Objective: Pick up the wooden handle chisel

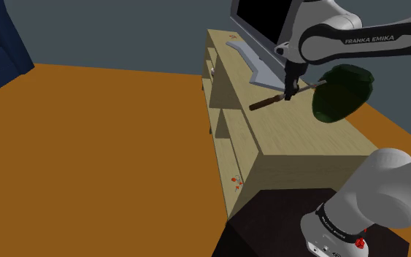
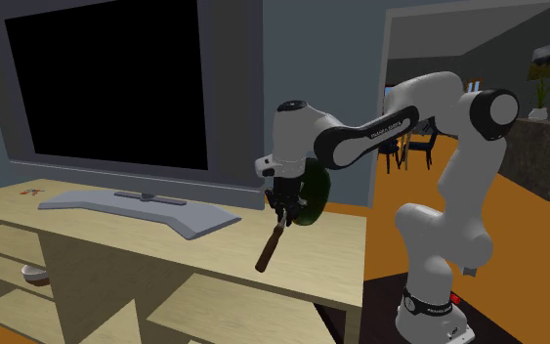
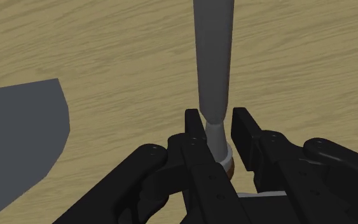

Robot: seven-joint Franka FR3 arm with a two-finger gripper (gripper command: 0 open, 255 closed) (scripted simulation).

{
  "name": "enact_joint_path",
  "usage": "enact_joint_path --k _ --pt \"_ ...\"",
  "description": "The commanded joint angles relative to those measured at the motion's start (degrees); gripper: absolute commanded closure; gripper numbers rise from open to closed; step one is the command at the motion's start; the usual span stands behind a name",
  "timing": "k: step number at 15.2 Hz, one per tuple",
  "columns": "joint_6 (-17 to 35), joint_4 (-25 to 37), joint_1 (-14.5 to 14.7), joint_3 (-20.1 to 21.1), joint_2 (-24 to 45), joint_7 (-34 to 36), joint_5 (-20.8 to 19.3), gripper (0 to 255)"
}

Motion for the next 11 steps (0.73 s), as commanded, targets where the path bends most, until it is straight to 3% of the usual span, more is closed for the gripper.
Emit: enact_joint_path --k 1,11 --pt "-1.6 1.3 0.1 0.3 -0.3 -0.3 0.2 255" --pt "-7.6 7.1 0.4 1.2 -0.6 -1.8 1.2 255"
